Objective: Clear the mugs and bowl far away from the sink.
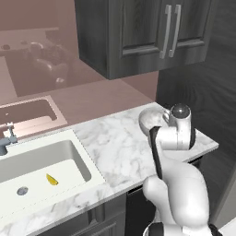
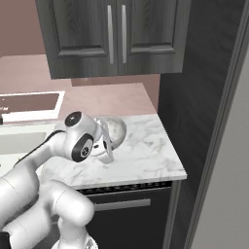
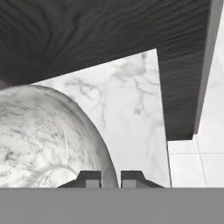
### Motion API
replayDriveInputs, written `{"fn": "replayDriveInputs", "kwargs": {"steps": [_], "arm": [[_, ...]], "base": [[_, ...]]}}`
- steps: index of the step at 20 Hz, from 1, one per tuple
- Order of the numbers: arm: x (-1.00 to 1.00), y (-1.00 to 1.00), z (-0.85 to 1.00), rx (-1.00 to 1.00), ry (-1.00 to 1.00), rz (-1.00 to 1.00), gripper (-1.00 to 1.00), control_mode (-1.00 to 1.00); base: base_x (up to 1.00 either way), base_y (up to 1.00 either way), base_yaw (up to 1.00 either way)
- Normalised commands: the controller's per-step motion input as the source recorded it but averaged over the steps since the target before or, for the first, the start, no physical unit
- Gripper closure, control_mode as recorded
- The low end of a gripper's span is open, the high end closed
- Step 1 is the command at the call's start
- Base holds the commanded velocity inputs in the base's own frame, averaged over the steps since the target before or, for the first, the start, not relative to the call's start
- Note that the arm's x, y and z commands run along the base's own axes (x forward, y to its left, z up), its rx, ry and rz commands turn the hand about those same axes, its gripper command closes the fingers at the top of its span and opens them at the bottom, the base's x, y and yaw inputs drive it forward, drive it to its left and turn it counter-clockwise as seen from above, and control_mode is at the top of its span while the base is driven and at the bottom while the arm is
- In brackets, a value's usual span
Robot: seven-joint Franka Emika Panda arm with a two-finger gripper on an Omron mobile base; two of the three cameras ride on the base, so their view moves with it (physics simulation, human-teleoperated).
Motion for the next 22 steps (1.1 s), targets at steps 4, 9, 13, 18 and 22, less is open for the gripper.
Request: {"fn": "replayDriveInputs", "kwargs": {"steps": [4,9,13,18,22], "arm": [[-0.21,0.00,0.30,0.22,0.00,-0.01,1.00,-1.00],[-0.31,0.01,0.49,0.04,0.03,-0.10,1.00,-1.00],[-0.44,0.01,0.35,0.00,0.07,-0.12,1.00,-1.00],[-0.74,0.00,0.19,0.00,0.13,-0.14,1.00,-1.00],[-0.75,0.09,0.15,0.00,0.13,-0.04,1.00,-1.00]], "base": [[0.00,0.00,0.00],[0.00,0.00,0.00],[0.00,0.00,0.00],[0.00,0.00,0.00],[0.00,0.00,0.00]]}}
